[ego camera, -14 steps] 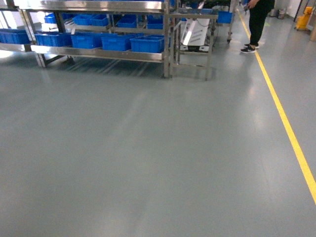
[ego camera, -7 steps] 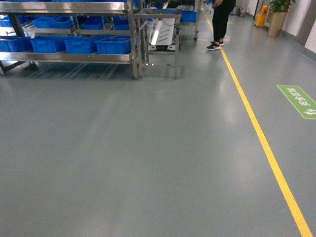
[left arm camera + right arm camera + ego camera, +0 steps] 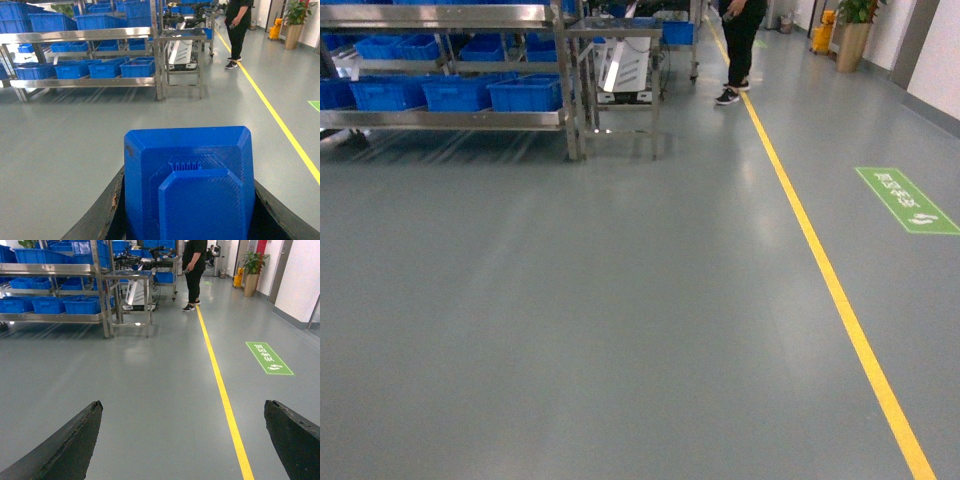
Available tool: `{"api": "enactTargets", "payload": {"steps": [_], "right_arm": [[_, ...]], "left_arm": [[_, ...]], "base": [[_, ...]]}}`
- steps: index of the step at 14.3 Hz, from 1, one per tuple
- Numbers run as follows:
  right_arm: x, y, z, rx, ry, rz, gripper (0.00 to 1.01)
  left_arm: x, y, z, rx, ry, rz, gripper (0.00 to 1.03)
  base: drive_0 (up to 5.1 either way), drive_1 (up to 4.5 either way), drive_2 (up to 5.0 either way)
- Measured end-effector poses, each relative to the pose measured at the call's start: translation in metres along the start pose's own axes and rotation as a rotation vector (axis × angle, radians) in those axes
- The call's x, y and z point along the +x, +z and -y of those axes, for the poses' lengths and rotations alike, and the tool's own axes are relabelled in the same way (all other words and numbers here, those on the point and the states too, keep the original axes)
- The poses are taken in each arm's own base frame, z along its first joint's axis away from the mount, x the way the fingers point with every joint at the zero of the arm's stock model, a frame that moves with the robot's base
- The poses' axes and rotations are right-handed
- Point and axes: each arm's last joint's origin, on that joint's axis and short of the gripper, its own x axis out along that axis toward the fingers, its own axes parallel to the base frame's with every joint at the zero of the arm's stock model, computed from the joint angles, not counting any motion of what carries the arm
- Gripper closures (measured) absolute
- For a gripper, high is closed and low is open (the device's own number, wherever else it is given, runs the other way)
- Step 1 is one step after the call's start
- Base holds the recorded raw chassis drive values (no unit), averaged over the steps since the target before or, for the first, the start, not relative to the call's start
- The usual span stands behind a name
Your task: Pick blue part to blue bin on bottom shelf
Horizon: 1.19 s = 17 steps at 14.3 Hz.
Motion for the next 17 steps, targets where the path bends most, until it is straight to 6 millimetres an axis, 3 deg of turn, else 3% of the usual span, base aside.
{"api": "enactTargets", "payload": {"steps": [7,17], "right_arm": [[0.0000,0.0000,0.0000,0.000,0.000,0.000,0.03],[0.0000,-0.0001,0.0000,0.000,0.000,-0.002,0.03]], "left_arm": [[0.0000,0.0000,0.0001,0.000,-0.001,0.000,0.58],[0.0000,0.0001,0.0001,0.000,-0.001,0.001,0.58]], "base": [[0.0,0.00,0.0],[0.0,4.11,-4.2]]}}
